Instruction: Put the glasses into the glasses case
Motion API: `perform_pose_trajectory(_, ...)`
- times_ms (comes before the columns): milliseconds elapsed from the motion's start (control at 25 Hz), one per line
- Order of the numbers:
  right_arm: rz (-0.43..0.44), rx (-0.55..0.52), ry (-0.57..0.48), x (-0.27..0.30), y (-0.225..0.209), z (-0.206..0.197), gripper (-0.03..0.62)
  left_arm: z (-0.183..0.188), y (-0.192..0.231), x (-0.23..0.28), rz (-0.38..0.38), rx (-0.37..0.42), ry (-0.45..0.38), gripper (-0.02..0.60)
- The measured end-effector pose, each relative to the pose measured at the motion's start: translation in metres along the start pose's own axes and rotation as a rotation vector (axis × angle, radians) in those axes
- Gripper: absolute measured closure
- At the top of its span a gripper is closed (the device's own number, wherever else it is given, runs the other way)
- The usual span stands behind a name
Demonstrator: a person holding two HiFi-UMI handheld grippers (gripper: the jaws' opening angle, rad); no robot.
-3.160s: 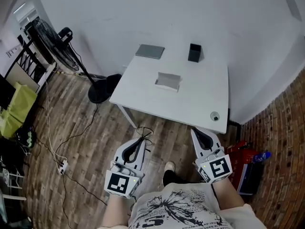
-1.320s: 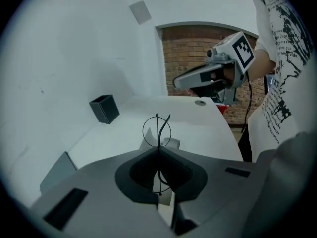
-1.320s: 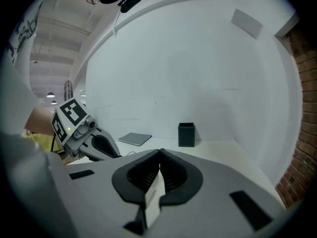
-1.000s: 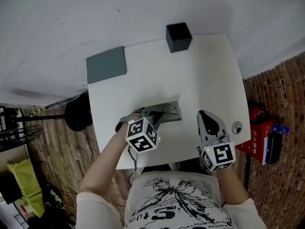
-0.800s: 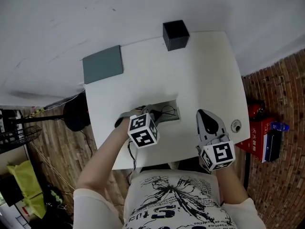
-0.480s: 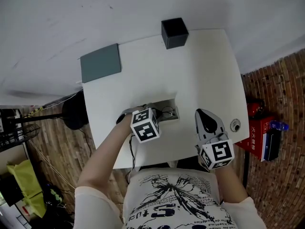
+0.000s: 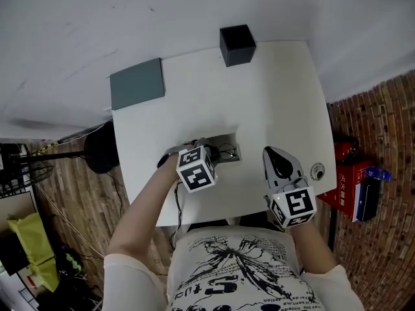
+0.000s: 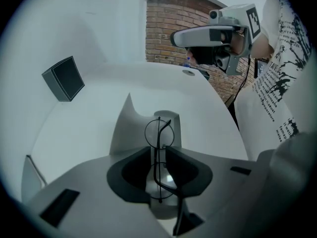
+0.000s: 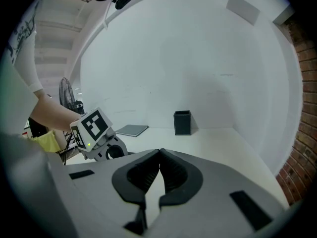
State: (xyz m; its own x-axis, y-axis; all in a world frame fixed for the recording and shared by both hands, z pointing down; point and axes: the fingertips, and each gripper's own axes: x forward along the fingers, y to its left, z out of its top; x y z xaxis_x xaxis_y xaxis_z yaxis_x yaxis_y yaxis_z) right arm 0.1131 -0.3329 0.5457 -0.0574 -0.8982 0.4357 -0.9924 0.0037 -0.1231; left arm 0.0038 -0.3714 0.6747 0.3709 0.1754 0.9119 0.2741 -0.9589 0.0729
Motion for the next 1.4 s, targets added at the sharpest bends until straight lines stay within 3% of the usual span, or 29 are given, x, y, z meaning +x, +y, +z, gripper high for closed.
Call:
perform_pose_trajectory(80, 0.005, -0.009, -0.004, -0.002, 0.001, 0.003, 0.579, 0.003, -0.002, -0.005, 0.019, 0.008, -0.014, 0.462)
perform_pose_trajectory(560, 0.076, -0.060, -0.053, -0.035, 0.026, 0.036, 0.579, 0.028, -0.013, -0.086, 0.216, -0.056, -0.174, 0.469)
perform_pose_trajectory(680, 0.113, -0.080, -0.077, -0.043, 0.037, 0.048, 0.579, 0.036, -0.018, -0.115, 0.297, -0.130, -0.275, 0.532)
perform_pose_trajectory(840, 0.142, -0.122, -0.119, -0.049, 0.049, 0.068, 0.579, 0.044, -0.024, -0.156, 0.400, -0.212, -0.406, 0.558)
perform_pose_trajectory(1200, 0.223, -0.139, -0.225, -0.069, 0.084, 0.106, 0.579, 0.043, -0.044, -0.257, 0.645, -0.330, -0.679, 0.568)
perform_pose_trajectory(1400, 0.218, -0.193, -0.236, -0.074, 0.093, 0.110, 0.579, 0.027, -0.055, -0.293, 0.777, -0.424, -0.810, 0.568)
